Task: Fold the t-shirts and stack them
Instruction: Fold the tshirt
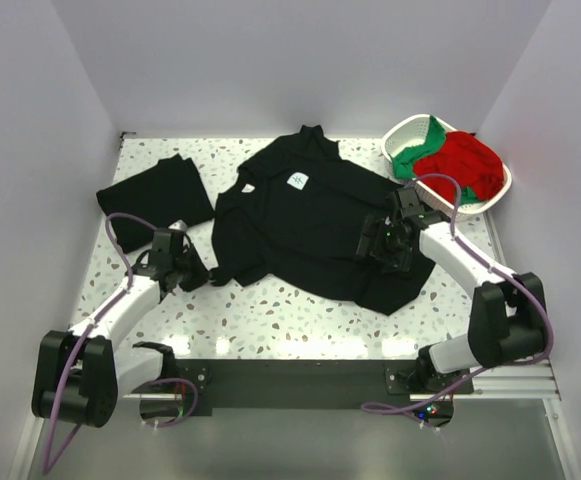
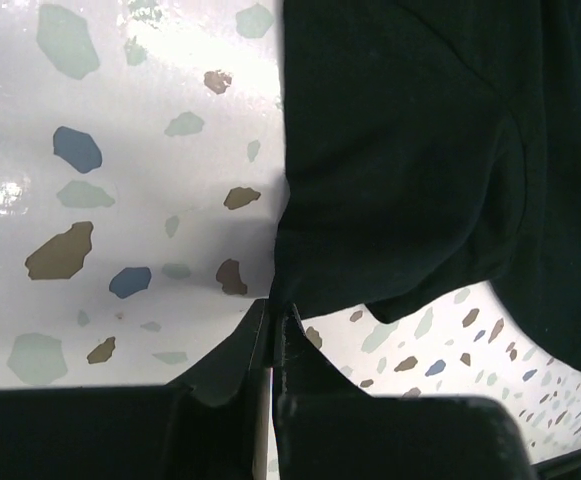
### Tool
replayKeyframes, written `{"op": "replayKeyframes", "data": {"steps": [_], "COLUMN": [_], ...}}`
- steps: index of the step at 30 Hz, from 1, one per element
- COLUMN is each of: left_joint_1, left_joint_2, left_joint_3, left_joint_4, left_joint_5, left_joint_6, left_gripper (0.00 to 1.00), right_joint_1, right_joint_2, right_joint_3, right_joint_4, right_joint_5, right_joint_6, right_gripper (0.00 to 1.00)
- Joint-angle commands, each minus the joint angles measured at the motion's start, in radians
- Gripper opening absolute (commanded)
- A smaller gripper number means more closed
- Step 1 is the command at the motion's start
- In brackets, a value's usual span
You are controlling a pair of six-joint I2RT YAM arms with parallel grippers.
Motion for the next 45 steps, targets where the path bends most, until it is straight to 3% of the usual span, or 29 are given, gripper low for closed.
{"op": "replayKeyframes", "data": {"steps": [1, 12, 20, 31, 45], "left_joint_1": [0.007, 0.021, 0.032, 0.046, 0.07], "left_joint_2": [0.003, 0.208, 0.267, 0.25, 0.255], "left_joint_3": [0.026, 0.336, 0.372, 0.373, 0.384], "left_joint_4": [0.07, 0.061, 0.092, 0.081, 0.084], "left_joint_5": [0.026, -0.048, -0.004, 0.003, 0.015], "left_joint_6": [-0.007, 0.068, 0.071, 0.085, 0.099], "left_gripper": [0.0, 0.0, 0.0, 0.0, 0.0], "right_joint_1": [-0.003, -0.087, -0.152, -0.159, -0.159], "right_joint_2": [-0.1, -0.356, -0.366, -0.297, -0.205], "right_joint_3": [-0.009, -0.253, -0.309, -0.331, -0.308], "right_joint_4": [-0.078, -0.239, -0.179, -0.052, -0.009], "right_joint_5": [0.06, 0.137, 0.136, 0.156, 0.179], "right_joint_6": [-0.015, 0.043, 0.121, 0.126, 0.077], "right_gripper": [0.85, 0.89, 0.88, 0.68, 0.51]}}
